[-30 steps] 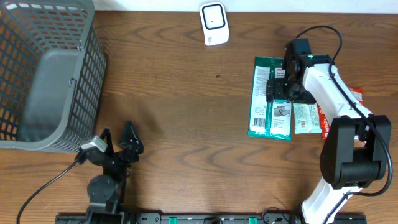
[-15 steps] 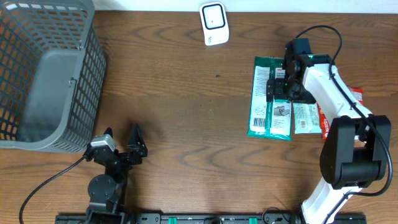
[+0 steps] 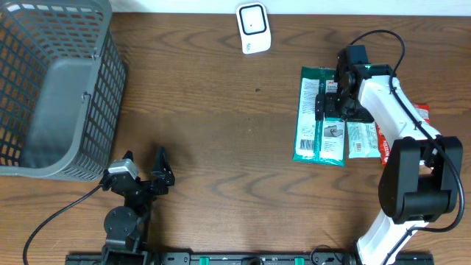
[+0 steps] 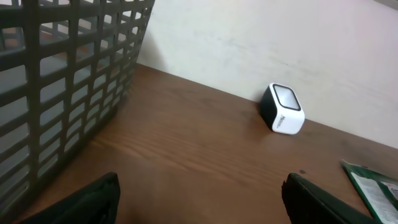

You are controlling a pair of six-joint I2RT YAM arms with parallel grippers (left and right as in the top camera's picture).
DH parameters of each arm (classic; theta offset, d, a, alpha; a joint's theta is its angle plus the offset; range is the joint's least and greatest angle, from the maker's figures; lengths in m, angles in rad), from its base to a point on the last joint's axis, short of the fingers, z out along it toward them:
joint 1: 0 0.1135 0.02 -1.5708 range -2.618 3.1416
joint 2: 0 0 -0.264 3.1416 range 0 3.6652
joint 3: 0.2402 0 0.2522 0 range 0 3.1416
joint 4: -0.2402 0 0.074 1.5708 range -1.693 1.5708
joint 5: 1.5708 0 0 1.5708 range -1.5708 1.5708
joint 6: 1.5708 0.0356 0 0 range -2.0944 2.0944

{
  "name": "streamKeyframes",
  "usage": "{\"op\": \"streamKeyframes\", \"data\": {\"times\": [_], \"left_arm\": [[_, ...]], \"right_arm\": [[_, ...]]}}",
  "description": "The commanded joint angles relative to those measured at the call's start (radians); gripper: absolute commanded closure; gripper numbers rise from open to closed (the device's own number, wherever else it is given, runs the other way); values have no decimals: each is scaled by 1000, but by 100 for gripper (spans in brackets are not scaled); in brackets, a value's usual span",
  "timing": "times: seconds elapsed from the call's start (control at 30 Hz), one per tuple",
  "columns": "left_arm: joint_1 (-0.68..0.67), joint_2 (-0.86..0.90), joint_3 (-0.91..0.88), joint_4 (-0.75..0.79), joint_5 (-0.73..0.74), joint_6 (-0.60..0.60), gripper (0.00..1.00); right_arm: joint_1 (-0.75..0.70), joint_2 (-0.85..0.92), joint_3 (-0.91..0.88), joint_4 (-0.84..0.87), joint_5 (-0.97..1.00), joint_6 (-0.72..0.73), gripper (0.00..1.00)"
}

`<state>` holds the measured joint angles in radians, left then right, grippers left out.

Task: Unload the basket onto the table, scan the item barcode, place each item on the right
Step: 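Open the right gripper to release the gloves pack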

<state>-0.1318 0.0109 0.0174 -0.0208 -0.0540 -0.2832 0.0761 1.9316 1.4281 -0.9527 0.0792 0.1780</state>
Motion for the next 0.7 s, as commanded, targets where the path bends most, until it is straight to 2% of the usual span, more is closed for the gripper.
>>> {"op": "streamKeyframes", "data": {"times": [0.0, 0.67], "left_arm": [[-2, -7, -13, -47, -5, 19, 15], [-2, -7, -13, -47, -5, 19, 15]], "right_arm": [[-3, 6, 17, 0, 6, -7, 1], [18, -10, 14, 0, 6, -7, 1]]}}
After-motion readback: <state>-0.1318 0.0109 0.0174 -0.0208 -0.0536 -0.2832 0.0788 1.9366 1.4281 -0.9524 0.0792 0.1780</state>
